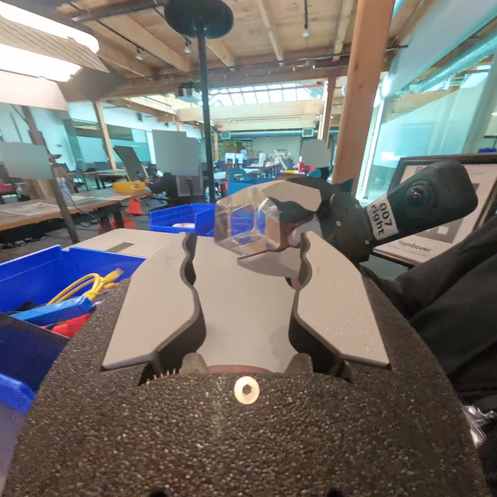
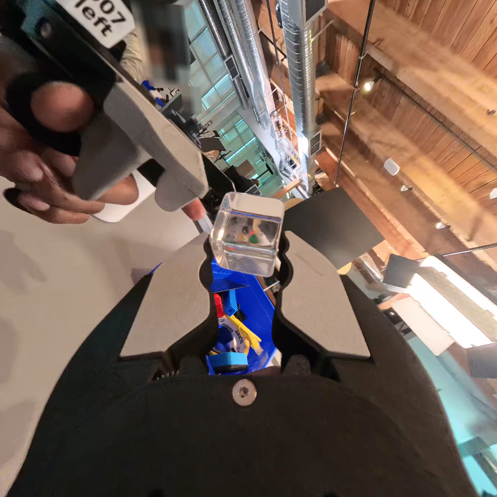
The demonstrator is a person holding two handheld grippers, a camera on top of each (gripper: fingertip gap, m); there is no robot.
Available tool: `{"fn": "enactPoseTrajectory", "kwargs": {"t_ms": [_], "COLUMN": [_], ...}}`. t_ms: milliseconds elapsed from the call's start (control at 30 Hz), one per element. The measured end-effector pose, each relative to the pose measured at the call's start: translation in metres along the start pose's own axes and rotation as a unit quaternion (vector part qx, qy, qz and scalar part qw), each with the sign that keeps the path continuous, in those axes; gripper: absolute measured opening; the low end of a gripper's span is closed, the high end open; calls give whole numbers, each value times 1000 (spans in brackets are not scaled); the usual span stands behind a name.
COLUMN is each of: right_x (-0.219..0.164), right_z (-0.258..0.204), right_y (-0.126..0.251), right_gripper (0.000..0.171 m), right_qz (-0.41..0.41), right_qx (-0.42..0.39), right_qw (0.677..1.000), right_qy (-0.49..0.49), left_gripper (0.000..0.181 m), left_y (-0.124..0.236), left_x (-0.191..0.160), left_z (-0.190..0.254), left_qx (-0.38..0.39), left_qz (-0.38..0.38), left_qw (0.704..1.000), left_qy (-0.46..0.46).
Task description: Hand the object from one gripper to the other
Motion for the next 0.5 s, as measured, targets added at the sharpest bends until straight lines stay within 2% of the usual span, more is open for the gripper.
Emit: {"fn": "enactPoseTrajectory", "kwargs": {"t_ms": [100, 167, 333, 367, 433, 500], "right_x": [0, 4, 16, 17, 18, 19], "right_z": [-9, -15, -23, -23, -23, -21], "right_y": [-3, -1, 9, 10, 13, 15], "right_gripper": [47, 47, 47, 47, 47, 46], "right_qz": [-7, 16, 83, 94, 113, 130], "right_qx": [-10, -22, -62, -65, -68, -67], "right_qw": [999, 995, 980, 978, 976, 975], "right_qy": [45, 92, 168, 172, 176, 164], "left_gripper": [76, 76, 71, 70, 55, 53], "left_y": [-12, -19, -25, -26, -25, -26], "left_x": [-9, -18, -17, -16, -14, -12], "left_z": [4, 1, 15, 18, 26, 28], "left_qx": [43, 63, -64, -89, -132, -137], "left_qz": [-49, -92, -55, -48, -33, -17], "left_qw": [997, 994, 992, 989, 984, 984], "left_qy": [-41, -21, 98, 108, 116, 112]}}
Point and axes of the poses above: each gripper's, where its closed fingertips meet, y back along the fingers, x out of its top, z = x × y across the jaws, the point moved 4 cm from there along y, back along the fingers, and after that the axes turned 8 degrees about -z, right-handed, at the moved point
